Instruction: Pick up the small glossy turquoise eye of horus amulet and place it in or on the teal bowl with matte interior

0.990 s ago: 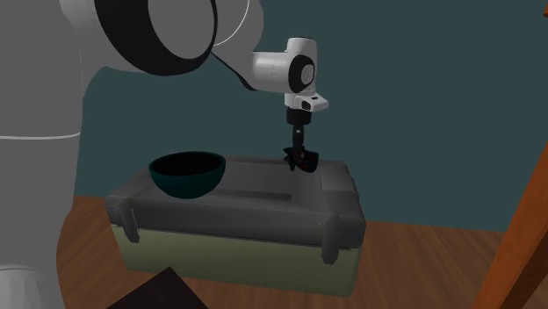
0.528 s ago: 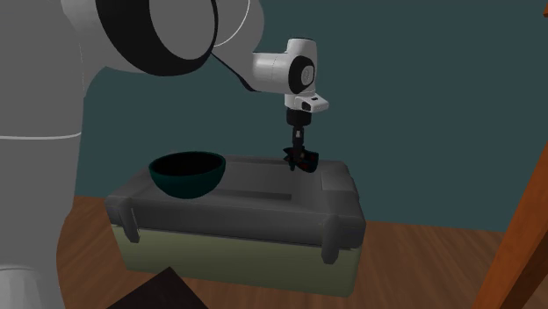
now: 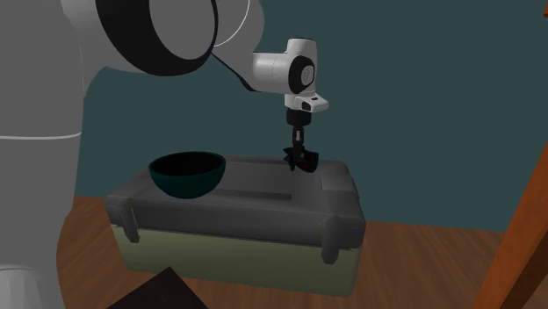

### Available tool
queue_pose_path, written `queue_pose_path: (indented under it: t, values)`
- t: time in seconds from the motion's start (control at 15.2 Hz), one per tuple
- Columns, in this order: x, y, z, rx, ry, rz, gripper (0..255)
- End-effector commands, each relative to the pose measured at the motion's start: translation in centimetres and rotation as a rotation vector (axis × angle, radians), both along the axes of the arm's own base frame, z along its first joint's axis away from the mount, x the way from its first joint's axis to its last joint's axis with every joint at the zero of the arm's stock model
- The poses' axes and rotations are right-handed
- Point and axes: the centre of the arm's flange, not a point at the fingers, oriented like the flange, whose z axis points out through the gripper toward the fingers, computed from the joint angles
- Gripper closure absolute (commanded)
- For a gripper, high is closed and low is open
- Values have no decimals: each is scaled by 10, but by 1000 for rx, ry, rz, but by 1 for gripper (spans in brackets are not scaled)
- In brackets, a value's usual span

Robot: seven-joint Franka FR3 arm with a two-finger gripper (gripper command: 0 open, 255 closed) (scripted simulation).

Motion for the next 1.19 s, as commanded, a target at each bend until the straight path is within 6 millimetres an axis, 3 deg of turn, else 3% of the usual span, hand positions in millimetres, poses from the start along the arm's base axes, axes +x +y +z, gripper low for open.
queue_pose_path:
  t: [0.0,1.12]
  values:
    - [0,0,0,0,0,0,255]
    - [0,0,90,0,0,0,255]
